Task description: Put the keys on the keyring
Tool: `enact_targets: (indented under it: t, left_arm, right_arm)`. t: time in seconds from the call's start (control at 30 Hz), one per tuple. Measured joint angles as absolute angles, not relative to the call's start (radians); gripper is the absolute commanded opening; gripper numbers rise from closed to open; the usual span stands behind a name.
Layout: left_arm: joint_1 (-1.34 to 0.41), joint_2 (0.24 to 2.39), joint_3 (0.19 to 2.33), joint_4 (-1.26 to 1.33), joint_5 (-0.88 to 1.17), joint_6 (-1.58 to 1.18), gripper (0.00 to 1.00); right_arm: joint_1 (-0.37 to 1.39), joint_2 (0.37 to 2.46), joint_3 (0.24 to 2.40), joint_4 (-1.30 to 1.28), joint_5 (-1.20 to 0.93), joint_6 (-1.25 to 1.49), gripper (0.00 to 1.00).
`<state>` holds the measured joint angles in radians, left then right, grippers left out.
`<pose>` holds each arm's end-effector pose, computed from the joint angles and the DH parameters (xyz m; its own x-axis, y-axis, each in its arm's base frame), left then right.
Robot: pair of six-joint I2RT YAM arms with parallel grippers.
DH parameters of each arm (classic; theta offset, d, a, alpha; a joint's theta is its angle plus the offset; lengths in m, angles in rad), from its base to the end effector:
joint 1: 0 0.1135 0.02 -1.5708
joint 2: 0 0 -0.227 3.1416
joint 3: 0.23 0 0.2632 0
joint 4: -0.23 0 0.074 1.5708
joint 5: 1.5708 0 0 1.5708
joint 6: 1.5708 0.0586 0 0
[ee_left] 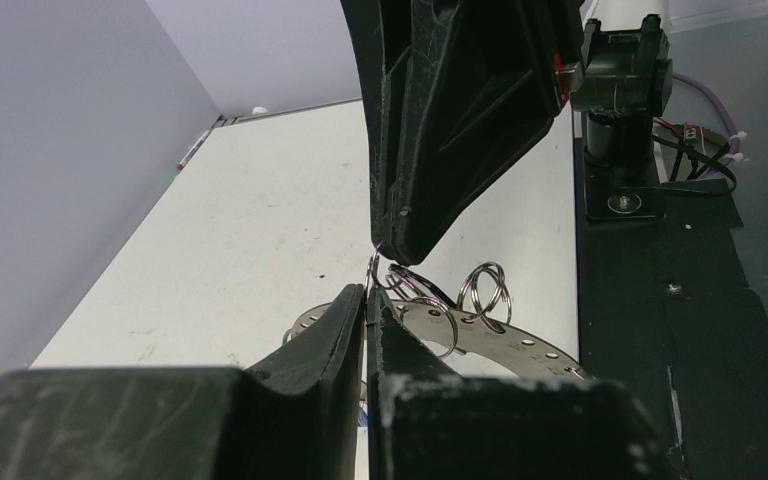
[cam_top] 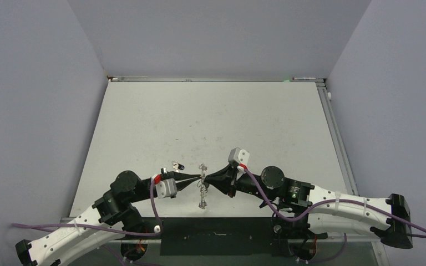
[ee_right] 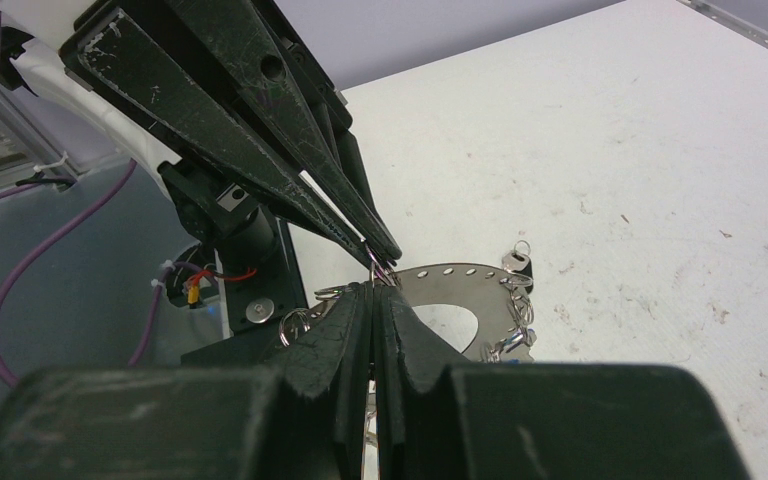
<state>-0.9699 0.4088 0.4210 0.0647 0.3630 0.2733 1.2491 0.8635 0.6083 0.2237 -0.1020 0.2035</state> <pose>0.0934 -0.1731 0.2768 0.3040 0.0028 -0.9527 0.9235 0.2448 0.2954 0.0790 0.2560 0.2752 -0.2070 0.0148 -0.9782 -0.9538 0.2195 0.2051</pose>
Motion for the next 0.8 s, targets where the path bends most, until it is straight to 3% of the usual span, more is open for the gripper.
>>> enact_targets:
  t: [0.8]
  left_arm:
    - [-0.97,0.404,0.421,0.065,0.359,0.273,0.0]
  right_arm:
    - [1.249,0.842,0.613,0.186,-0.067,0.247,0.05]
